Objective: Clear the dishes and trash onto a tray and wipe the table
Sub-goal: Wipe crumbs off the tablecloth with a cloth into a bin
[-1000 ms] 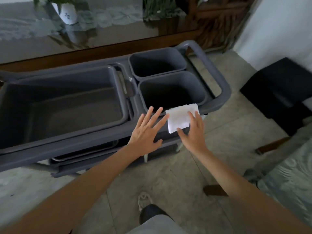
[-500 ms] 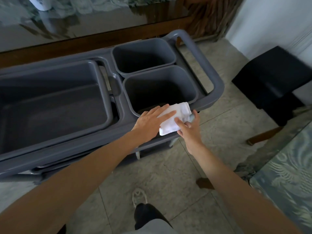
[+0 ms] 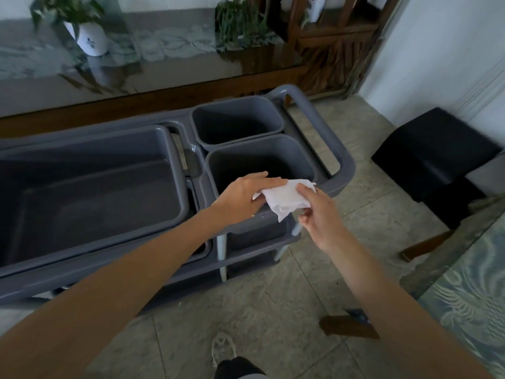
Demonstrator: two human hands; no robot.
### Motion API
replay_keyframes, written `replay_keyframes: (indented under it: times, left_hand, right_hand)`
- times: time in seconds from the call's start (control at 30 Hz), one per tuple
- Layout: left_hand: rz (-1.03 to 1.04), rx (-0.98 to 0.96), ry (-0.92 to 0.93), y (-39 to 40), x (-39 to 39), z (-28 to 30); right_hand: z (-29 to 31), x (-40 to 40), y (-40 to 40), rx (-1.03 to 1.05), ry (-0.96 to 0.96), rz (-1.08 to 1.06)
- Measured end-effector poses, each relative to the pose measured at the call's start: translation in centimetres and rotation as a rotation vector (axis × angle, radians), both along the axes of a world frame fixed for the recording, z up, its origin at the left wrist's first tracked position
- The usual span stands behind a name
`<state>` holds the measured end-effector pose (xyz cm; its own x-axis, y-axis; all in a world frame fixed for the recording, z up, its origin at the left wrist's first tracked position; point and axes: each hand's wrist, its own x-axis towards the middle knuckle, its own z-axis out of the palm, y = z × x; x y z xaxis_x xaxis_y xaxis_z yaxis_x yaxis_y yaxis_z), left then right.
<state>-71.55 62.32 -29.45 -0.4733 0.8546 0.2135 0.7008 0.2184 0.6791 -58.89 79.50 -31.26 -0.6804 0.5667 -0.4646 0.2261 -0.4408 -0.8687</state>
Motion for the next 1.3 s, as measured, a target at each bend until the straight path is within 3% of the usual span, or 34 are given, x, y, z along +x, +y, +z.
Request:
replay_keyframes:
  times: [0.17, 0.4, 0.53, 0.63, 0.73, 0.9, 1.03, 1.3]
  left_hand:
    - [0.191, 0.134, -0.2, -2.7, -0.7, 5.5]
    - [0.465, 0.373, -0.572, -9.7, -0.6, 9.8]
    - [0.601, 0.423, -0.679, -14.8, 0.7, 10.7]
    - [0.771, 0.423, -0.718, -19.4, 2.9, 10.3]
    - [0.968, 0.431, -0.745, -24.6, 6.0, 9.5]
    - [1.264, 0.51, -0.776, -32.7, 13.5, 8.3]
    - [1.481, 0.615, -0.747, -38.5, 23.7, 7.9]
    - [1.781, 0.873, -0.628, -42.2, 46.5, 8.2]
  right_hand:
    - [3.9, -2.1, -1.0, -0.034, 0.075, 0.007]
    - [7.8, -5.6, -6.2, 0.235, 0.202, 0.184]
    - [8.9, -7.2, -11.1, 0.152, 0.421, 0.519]
    - [8.8, -8.0, -15.4, 0.024, 0.417, 0.742]
    - [8.3, -7.9, -20.6, 0.033, 0.374, 0.931]
    - [6.6, -4.7, -29.2, 0.053, 0.326, 1.202]
    - [6.6, 0.9, -36.4, 0.015, 0.319, 1.485]
    - [7.6, 15.7, -46.3, -0.019, 0.354, 1.924]
